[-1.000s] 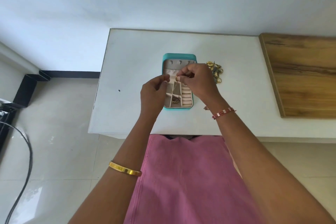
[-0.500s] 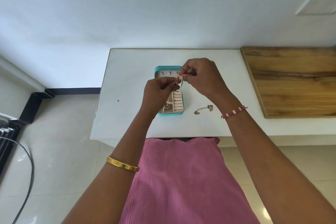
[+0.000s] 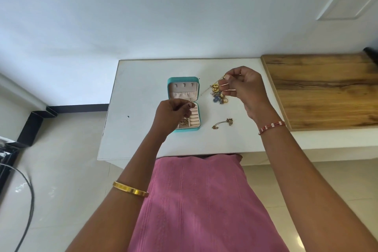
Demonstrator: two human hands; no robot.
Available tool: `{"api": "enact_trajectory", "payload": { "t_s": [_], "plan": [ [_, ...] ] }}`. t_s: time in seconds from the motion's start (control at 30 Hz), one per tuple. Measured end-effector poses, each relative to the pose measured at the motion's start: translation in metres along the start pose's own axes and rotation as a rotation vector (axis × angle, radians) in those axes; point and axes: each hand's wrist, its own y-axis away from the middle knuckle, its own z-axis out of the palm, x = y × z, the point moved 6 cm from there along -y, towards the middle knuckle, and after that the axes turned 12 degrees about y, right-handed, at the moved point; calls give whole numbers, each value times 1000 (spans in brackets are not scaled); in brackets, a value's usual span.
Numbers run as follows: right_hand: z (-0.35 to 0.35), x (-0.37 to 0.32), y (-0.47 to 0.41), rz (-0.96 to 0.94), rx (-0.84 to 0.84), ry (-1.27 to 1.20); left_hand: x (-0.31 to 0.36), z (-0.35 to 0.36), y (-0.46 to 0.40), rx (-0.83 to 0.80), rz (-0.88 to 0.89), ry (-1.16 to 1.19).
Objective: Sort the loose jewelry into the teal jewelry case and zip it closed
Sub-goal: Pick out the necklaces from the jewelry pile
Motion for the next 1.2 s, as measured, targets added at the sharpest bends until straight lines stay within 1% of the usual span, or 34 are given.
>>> {"api": "enact_trajectory", "payload": {
  "t_s": [0.13,0.23,0.43,0.57,0.7,0.83,0.9,1.0,1.1,1.2],
  "plan": [
    [-9,28,-5,166,53,-299,-12,0,-2,-3,-44,-11],
    [-12,46,-6,235,71,-406,-20,-2,-4,24,-55,-26],
    [-10,66,-6,267,82,-458,-28,2,-5,43,-70,-35],
    [-11,70,-7,261,81,-450,-34,-2,-4,61,-86,-26],
    [-13,72,-8,254,82,-420,-35,-2,-1,61,-137,157],
    [-14,74,-7,239,69,-348,-42,-6,1,71,-239,352],
    [-15,74,-8,221,77,-333,-46,-7,2,64,-234,333],
    [-17,74,-10,202,96,-339,-49,-9,2,54,-202,238],
    [-11,76,-11,214,74,-408,-50,-12,4,72,-192,169],
    [-4,78,-10,234,32,-496,-54,-13,4,68,-225,209]
  ]
}}
